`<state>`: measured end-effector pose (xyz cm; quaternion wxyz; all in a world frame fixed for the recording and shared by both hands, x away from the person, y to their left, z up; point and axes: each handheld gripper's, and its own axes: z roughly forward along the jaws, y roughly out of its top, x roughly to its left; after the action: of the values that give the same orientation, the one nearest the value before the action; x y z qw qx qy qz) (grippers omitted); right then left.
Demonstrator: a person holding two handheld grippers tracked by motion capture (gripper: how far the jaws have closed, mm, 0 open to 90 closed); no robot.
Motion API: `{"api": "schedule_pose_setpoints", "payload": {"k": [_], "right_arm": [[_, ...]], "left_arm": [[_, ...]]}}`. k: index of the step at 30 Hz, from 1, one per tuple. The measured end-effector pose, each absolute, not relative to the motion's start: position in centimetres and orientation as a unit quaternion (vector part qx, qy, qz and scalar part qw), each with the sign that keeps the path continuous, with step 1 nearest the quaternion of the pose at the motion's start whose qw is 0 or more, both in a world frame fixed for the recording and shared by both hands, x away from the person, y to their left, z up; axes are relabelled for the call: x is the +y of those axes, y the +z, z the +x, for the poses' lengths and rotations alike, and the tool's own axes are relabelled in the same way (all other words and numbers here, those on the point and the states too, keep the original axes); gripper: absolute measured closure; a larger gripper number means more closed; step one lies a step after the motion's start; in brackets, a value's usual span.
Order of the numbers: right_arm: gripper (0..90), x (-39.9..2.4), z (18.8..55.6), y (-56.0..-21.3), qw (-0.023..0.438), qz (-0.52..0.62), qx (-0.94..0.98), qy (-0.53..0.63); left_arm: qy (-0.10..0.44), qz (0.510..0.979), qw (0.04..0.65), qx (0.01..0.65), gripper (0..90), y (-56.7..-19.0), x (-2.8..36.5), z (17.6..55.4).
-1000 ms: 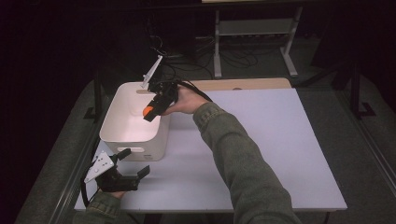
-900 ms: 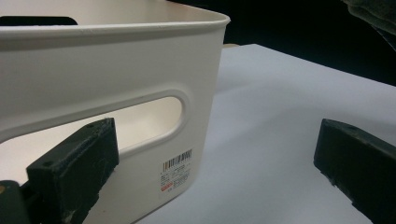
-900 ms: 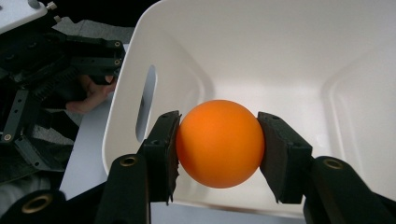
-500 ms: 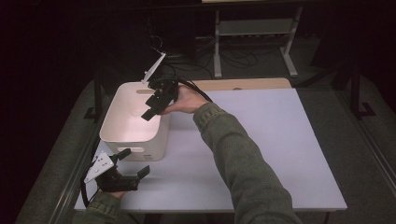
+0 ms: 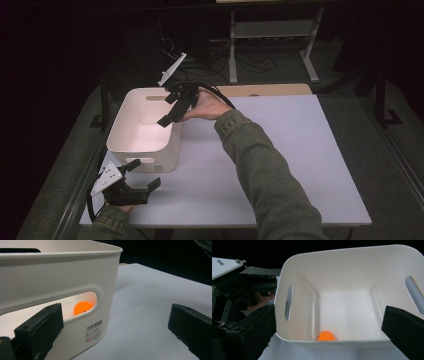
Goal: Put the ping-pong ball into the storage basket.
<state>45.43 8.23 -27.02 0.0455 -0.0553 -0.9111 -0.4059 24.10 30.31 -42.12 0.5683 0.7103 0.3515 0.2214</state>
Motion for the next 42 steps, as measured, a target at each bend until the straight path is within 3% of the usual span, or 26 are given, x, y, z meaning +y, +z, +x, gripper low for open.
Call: {"api": "schedule_pose_setpoints", "payload": {"k": [42], "right_arm": [[0.0,0.0,43.8,-27.5,0.005,-0.096,-0.887,-0.452]], "left_arm": [[0.224,0.713,0.563,0.353,0.0,-42.2,30.1,24.1]]}}
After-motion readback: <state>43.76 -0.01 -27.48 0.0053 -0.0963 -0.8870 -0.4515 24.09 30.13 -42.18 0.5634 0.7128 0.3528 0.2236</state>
